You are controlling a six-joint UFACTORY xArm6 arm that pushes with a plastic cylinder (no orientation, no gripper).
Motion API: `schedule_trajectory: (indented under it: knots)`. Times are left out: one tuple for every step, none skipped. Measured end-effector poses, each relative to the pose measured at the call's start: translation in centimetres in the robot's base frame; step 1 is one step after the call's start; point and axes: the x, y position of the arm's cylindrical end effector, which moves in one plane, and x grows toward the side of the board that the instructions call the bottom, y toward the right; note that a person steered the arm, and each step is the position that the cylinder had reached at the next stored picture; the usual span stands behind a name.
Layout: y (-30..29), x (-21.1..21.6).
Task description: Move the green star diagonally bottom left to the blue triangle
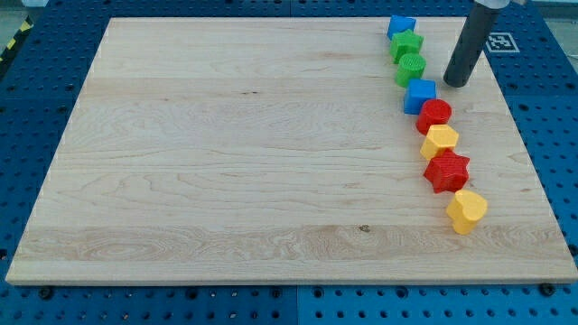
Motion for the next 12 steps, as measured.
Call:
schedule_trajectory:
  knots:
    - [0.0,-0.4]
    - [0.1,-3.7]
    - [0.2,-7.8]
    - [0.2,-9.7]
    - [-0.1,-10.2]
    - [-0.3,-9.8]
    - [-0.3,-8.6]
    - [-1.0,-8.4]
    - [-1.8,-8.4]
    - [-3.6,-8.4]
    - [-6.0,-8.2]
    - [-8.0,-6.9]
